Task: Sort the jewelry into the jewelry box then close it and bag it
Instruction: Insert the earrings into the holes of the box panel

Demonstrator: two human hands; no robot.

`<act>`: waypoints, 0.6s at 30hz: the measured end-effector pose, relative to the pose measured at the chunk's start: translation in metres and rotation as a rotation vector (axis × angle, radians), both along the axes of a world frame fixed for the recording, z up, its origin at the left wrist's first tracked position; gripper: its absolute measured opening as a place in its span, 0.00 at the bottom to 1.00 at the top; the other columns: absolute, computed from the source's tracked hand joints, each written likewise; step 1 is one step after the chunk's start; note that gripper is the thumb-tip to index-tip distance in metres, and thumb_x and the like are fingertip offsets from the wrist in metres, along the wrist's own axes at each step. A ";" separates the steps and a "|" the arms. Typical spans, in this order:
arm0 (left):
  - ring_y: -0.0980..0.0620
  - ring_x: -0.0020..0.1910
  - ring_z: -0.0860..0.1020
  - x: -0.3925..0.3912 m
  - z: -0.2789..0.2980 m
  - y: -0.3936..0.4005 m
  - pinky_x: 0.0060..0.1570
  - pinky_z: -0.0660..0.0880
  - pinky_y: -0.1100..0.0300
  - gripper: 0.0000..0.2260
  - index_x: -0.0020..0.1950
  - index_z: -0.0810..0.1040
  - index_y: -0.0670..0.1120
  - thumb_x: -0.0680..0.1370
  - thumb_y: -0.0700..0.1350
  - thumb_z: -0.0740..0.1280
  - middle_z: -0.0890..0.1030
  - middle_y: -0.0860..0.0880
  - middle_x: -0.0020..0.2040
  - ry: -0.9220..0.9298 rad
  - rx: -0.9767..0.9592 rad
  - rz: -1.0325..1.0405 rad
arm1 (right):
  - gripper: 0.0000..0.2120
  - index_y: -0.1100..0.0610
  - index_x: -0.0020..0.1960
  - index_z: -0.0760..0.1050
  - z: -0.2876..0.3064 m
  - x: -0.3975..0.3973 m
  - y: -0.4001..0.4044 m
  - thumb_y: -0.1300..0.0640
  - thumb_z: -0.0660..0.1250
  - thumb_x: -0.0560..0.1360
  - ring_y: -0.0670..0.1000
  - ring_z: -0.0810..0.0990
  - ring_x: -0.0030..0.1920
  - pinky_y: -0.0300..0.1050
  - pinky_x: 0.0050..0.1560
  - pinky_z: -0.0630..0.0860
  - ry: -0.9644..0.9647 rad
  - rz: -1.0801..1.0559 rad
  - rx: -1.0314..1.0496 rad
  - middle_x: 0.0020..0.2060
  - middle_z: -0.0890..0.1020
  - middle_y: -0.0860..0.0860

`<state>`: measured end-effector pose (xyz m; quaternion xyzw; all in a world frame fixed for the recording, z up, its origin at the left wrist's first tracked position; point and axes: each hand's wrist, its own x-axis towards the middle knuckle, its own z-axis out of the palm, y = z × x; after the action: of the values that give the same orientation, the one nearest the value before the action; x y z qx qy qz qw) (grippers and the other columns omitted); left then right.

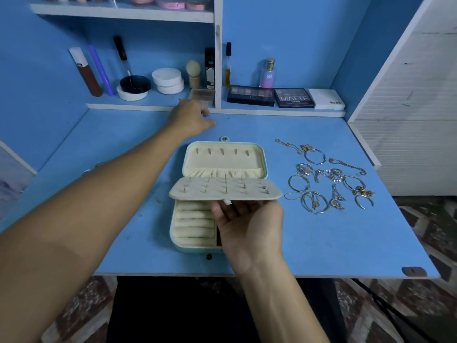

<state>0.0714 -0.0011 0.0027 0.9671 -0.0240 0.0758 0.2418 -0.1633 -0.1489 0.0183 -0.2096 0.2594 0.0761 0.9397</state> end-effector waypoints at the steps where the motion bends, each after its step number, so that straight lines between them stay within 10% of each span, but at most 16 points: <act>1: 0.46 0.56 0.79 0.002 0.001 -0.001 0.58 0.77 0.50 0.15 0.56 0.83 0.47 0.75 0.54 0.73 0.82 0.46 0.56 0.003 0.013 -0.005 | 0.17 0.63 0.62 0.79 0.000 0.000 0.000 0.57 0.58 0.81 0.57 0.83 0.43 0.56 0.53 0.82 0.004 -0.004 0.005 0.45 0.85 0.58; 18: 0.47 0.55 0.78 0.005 0.008 -0.019 0.49 0.77 0.54 0.07 0.43 0.84 0.52 0.75 0.45 0.66 0.83 0.52 0.52 0.000 0.128 0.055 | 0.20 0.64 0.64 0.78 0.000 0.000 -0.001 0.51 0.58 0.83 0.61 0.84 0.50 0.59 0.56 0.80 0.023 0.002 0.014 0.49 0.85 0.59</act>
<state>0.0762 -0.0204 0.0107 0.9808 -0.0022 0.0808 0.1775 -0.1630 -0.1503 0.0188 -0.2024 0.2696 0.0814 0.9379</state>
